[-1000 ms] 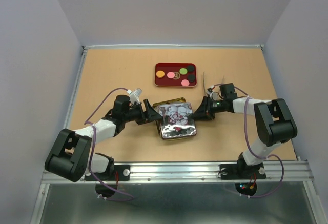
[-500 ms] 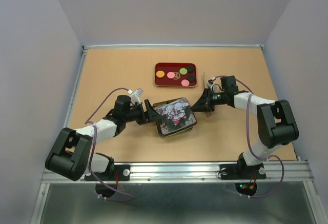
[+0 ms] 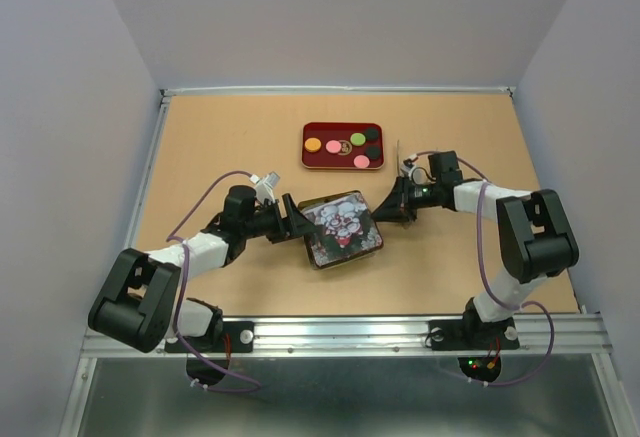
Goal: Pack the cookies
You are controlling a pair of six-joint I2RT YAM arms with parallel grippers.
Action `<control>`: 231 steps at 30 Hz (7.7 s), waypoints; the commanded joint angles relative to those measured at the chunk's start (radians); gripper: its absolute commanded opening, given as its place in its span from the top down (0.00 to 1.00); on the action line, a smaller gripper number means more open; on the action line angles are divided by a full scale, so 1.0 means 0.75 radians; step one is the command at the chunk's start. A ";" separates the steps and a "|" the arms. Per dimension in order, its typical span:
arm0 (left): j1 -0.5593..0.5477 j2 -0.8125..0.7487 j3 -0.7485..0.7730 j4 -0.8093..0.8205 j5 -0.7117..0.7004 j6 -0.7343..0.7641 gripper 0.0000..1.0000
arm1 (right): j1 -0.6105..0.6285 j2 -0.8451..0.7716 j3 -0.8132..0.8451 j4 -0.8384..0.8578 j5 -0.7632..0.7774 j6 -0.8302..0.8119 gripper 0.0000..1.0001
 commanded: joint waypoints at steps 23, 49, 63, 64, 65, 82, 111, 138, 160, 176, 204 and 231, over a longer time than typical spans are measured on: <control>-0.026 0.016 -0.006 0.055 -0.006 0.005 0.23 | 0.011 -0.014 -0.001 0.011 0.080 0.023 0.92; -0.036 0.097 0.048 -0.086 -0.169 0.011 0.49 | 0.011 -0.395 0.126 -0.357 0.497 -0.005 0.25; -0.036 0.106 0.044 -0.074 -0.169 0.009 0.50 | 0.548 -0.845 -0.190 -0.550 0.681 0.287 0.95; -0.036 0.106 0.043 -0.070 -0.171 0.009 0.49 | 0.549 -0.845 -0.191 -0.550 0.718 0.314 0.95; -0.036 0.104 0.041 -0.072 -0.169 0.007 0.50 | 0.638 -0.843 -0.225 -0.548 0.781 0.336 1.00; -0.036 0.087 0.011 -0.025 -0.145 0.001 0.50 | 1.009 -0.673 -0.369 -0.327 1.223 0.623 1.00; -0.034 0.028 -0.044 0.053 -0.138 -0.018 0.32 | 1.252 -0.589 -0.197 -0.214 1.759 0.627 1.00; -0.036 -0.275 -0.102 0.076 -0.157 -0.094 0.08 | 1.246 -0.477 -0.035 -0.225 1.835 0.514 1.00; -0.036 -0.326 -0.077 0.028 -0.179 -0.077 0.08 | 1.191 -0.567 0.161 -0.243 1.788 0.306 0.99; 0.195 0.029 0.401 -0.174 -0.282 0.133 0.08 | 1.191 -1.090 -0.217 -0.791 1.635 0.678 0.96; 0.125 0.684 0.817 0.037 0.041 0.252 0.12 | 1.062 -0.448 -0.023 -0.417 1.690 0.468 0.97; 0.011 0.644 0.588 0.224 0.127 0.124 0.12 | 0.917 -0.278 0.186 -0.360 1.737 0.292 0.99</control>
